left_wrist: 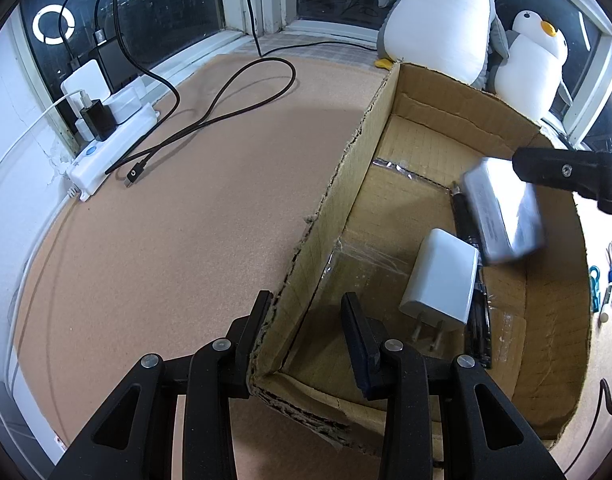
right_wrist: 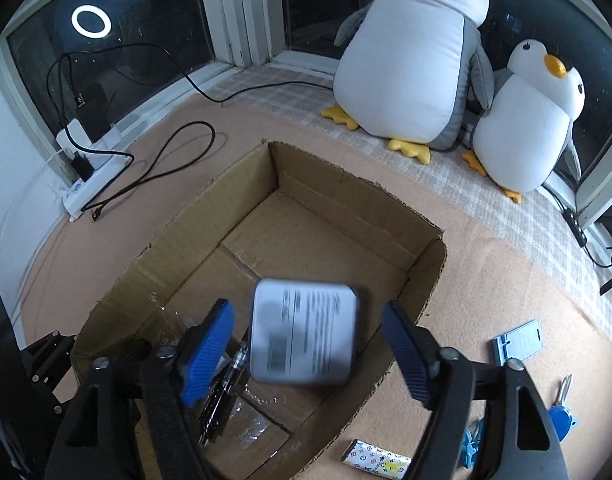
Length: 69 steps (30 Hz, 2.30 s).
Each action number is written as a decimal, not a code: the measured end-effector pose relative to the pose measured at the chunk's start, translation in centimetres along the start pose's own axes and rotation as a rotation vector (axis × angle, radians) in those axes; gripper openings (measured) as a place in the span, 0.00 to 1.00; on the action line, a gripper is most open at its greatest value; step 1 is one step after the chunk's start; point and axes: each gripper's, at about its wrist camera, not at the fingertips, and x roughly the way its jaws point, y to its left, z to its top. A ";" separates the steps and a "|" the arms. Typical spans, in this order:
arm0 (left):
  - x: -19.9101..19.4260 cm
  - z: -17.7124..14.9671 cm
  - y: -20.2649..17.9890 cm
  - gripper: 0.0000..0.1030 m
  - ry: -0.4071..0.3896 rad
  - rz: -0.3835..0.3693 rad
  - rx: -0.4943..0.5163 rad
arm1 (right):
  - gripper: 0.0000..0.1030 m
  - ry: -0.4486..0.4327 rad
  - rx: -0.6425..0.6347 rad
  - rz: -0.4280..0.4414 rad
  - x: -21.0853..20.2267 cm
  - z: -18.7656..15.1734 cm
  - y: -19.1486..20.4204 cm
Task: Organize rigid objects
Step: 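Carry the white power bank box into the box and release it, then move the right gripper to the blue clothespin and close on it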
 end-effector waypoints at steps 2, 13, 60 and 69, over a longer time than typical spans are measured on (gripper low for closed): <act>0.0 0.0 0.0 0.37 -0.001 0.000 0.000 | 0.72 -0.003 0.003 0.005 -0.1 0.0 0.0; 0.0 0.0 0.0 0.37 -0.001 0.001 0.001 | 0.72 -0.020 0.051 0.046 -2.3 -0.7 -1.5; 0.0 0.1 -0.1 0.37 -0.002 0.003 0.004 | 0.27 0.242 0.224 -0.057 -0.1 -12.2 -15.4; 0.0 0.1 -0.1 0.37 -0.002 0.004 0.004 | 0.17 0.242 0.200 -0.077 0.1 -12.3 -14.6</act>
